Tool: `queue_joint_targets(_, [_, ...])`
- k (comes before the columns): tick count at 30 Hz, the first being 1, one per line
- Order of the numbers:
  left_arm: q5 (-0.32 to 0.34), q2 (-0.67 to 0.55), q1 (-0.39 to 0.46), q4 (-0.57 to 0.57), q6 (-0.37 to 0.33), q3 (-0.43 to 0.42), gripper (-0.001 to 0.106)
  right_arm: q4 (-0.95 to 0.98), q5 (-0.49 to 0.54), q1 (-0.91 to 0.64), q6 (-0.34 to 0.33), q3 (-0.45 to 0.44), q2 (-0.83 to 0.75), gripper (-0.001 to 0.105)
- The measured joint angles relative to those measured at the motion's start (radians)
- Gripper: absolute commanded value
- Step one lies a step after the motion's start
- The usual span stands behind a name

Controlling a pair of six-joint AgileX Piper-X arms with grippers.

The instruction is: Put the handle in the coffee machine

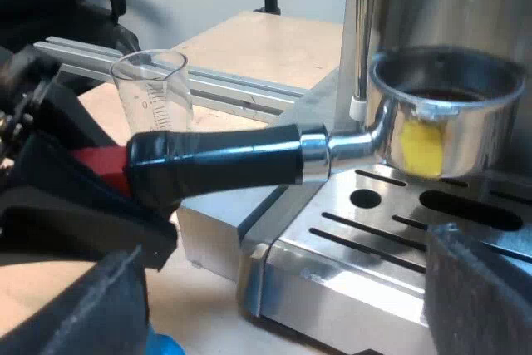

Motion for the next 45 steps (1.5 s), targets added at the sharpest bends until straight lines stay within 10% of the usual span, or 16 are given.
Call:
queue_joint_targets(24, [0.0, 0.108, 0.0, 0.078, 0.039, -0.101, 0.0, -0.039, 0.315, 0.003, 0.001, -0.18, 0.17, 0.07])
queue_joint_targets(45, [-0.009, 0.223, 0.0, 0.233, 0.247, -0.212, 0.0, -0.095, 0.49, 0.003, -0.048, -0.283, 0.283, 0.07])
